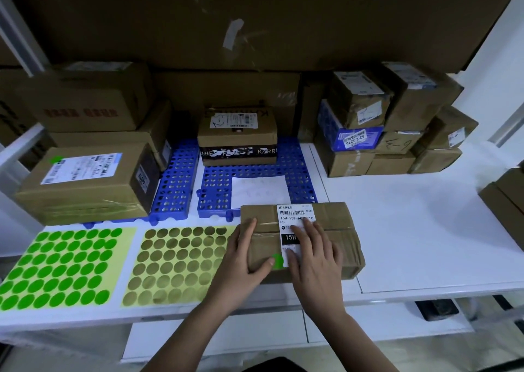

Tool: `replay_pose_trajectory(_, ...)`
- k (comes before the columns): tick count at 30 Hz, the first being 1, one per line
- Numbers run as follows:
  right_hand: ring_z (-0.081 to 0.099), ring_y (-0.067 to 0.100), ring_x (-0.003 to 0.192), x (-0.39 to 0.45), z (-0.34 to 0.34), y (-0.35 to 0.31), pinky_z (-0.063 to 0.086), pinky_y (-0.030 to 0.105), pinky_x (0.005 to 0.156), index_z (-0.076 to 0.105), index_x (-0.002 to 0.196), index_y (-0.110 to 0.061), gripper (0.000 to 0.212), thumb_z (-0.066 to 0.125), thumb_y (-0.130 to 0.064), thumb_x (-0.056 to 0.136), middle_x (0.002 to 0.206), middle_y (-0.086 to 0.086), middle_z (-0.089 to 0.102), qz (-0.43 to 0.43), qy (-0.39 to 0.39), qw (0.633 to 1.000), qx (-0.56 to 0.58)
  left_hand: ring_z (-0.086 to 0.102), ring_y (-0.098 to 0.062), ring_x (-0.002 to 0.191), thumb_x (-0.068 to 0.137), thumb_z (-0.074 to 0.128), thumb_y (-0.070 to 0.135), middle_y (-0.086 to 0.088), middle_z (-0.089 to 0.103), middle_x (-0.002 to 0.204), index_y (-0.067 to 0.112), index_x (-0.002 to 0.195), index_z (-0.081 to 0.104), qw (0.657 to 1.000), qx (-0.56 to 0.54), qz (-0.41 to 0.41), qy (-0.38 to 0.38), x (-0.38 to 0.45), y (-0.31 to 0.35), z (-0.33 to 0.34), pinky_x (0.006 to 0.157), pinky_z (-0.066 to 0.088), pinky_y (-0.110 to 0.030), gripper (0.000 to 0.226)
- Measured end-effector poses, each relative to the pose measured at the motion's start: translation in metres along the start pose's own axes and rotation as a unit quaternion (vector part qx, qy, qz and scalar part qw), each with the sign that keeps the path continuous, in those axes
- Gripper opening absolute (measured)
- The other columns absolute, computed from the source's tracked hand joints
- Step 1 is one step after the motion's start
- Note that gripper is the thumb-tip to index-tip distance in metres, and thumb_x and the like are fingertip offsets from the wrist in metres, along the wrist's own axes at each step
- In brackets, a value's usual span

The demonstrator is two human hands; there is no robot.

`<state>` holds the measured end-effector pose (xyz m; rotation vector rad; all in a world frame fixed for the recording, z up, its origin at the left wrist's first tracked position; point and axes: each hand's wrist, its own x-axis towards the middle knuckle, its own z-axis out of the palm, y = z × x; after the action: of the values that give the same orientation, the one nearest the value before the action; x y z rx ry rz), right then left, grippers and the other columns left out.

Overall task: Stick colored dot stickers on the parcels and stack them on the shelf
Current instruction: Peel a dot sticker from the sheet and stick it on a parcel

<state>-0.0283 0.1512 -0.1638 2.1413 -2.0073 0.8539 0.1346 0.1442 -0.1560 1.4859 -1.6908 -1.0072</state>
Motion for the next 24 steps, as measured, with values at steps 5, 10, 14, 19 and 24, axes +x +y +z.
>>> replay_pose_trajectory(5, 0.054, 0.02, 0.107, 0.015, -0.014, 0.019, 0.032, 0.033, 0.086, 0.055, 0.122, -0.025, 0.039, 0.032, -0.031, 0.091, 0.116, -0.006, 0.061, 0.054, -0.002, 0.994, 0.098, 0.026, 0.001, 0.138, 0.089, 0.064, 0.022, 0.018, 0.023, 0.151, 0.053, 0.142, 0.021, 0.993, -0.116, -0.023, -0.026, 0.003, -0.006, -0.011, 0.114, 0.028, -0.031, 0.074)
replay_pose_trajectory(10, 0.048, 0.027, 0.12, 0.037, -0.026, 0.06, 0.032, 0.043, 0.099, 0.049, 0.131, -0.017, 0.037, 0.05, -0.023, 0.095, 0.13, 0.003, 0.053, 0.245, -0.003, 0.961, 0.128, 0.04, -0.014, 0.128, 0.097, 0.05, 0.016, 0.003, 0.037, 0.146, 0.033, 0.148, 0.021, 0.959, -0.237, -0.143, 0.061, 0.013, 0.008, -0.016, 0.099, 0.034, -0.026, 0.061)
replay_pose_trajectory(14, 0.045, 0.022, 0.126, 0.048, -0.037, 0.083, 0.035, 0.034, 0.102, 0.034, 0.145, -0.017, 0.053, 0.048, -0.037, 0.098, 0.143, 0.003, 0.042, 0.404, -0.101, 0.82, 0.392, 0.048, -0.017, 0.119, 0.098, 0.044, 0.035, -0.001, 0.046, 0.14, 0.024, 0.147, 0.029, 0.926, -0.294, -0.225, 0.068, 0.026, 0.017, -0.014, 0.09, 0.037, -0.026, 0.053)
replay_pose_trajectory(19, 0.064, 0.018, 0.101, 0.043, -0.039, 0.084, 0.047, 0.032, 0.08, 0.062, 0.119, -0.02, 0.039, 0.047, -0.047, 0.095, 0.112, 0.002, 0.069, 0.445, -0.166, 0.714, 0.514, 0.065, -0.018, 0.09, 0.099, 0.04, 0.041, -0.003, 0.069, 0.102, 0.023, 0.121, 0.058, 0.899, -0.345, -0.261, 0.059, 0.034, 0.025, -0.002, 0.067, 0.049, -0.029, 0.034)
replay_pose_trajectory(24, 0.068, 0.023, 0.092, 0.043, -0.047, 0.081, 0.051, 0.037, 0.077, 0.068, 0.108, -0.021, 0.038, 0.05, -0.051, 0.092, 0.097, 0.004, 0.075, 0.456, -0.159, 0.675, 0.558, 0.066, -0.021, 0.098, 0.097, 0.044, 0.042, -0.005, 0.069, 0.11, 0.025, 0.123, 0.059, 0.893, -0.368, -0.251, 0.071, 0.035, 0.032, 0.003, 0.077, 0.051, -0.032, 0.034)
